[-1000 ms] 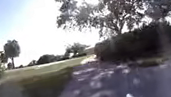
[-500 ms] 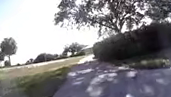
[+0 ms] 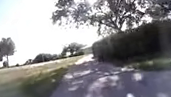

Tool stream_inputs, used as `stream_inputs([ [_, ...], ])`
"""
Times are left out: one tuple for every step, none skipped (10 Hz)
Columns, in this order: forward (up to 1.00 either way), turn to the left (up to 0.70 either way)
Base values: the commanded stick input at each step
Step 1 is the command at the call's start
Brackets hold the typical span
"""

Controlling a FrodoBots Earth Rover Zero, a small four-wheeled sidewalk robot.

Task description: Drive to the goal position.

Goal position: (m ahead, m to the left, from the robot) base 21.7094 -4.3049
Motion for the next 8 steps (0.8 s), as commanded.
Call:
stream_inputs([
  [0.70,0.05],
  [0.70,0.00],
  [0.70,0.00],
  [0.70,0.00],
  [0.70,0.00],
  [0.70,0.00],
  [0.70,0.00],
  [0.70,0.00],
])
